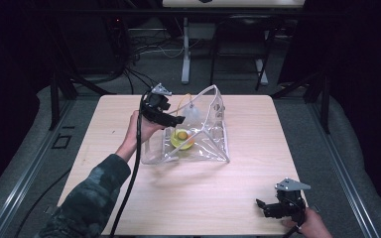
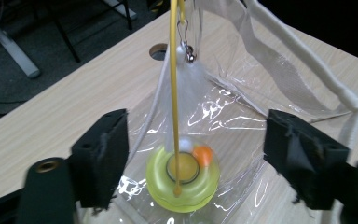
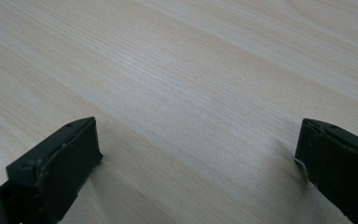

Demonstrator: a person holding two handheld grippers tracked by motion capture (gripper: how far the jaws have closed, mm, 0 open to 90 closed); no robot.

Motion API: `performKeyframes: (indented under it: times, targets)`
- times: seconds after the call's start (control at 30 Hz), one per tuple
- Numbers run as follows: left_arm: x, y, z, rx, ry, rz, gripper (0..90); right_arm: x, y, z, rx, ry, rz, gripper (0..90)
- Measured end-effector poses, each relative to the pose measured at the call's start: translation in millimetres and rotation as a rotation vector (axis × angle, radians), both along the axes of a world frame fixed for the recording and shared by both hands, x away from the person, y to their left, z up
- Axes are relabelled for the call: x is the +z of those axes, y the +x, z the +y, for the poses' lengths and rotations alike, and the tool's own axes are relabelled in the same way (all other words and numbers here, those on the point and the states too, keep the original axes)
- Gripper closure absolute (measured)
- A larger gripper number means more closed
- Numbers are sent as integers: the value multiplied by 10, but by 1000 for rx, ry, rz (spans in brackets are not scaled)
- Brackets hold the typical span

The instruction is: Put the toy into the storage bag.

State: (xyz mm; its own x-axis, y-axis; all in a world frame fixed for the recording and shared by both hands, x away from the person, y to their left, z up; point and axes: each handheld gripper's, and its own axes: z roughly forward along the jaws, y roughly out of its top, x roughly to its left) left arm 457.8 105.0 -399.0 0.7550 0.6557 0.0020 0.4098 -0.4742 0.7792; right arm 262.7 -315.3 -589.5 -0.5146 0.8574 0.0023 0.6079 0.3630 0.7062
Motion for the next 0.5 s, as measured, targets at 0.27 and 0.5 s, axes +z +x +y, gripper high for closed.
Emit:
performKeyframes:
  times: [0.27, 0.5]
  targets:
    - [236, -150, 217, 16, 15, -41, 96, 0, 0, 0, 0, -1, -1, 0]
    - [375, -300, 572, 66, 32, -49, 0, 0, 0, 0, 0, -1, -1, 0]
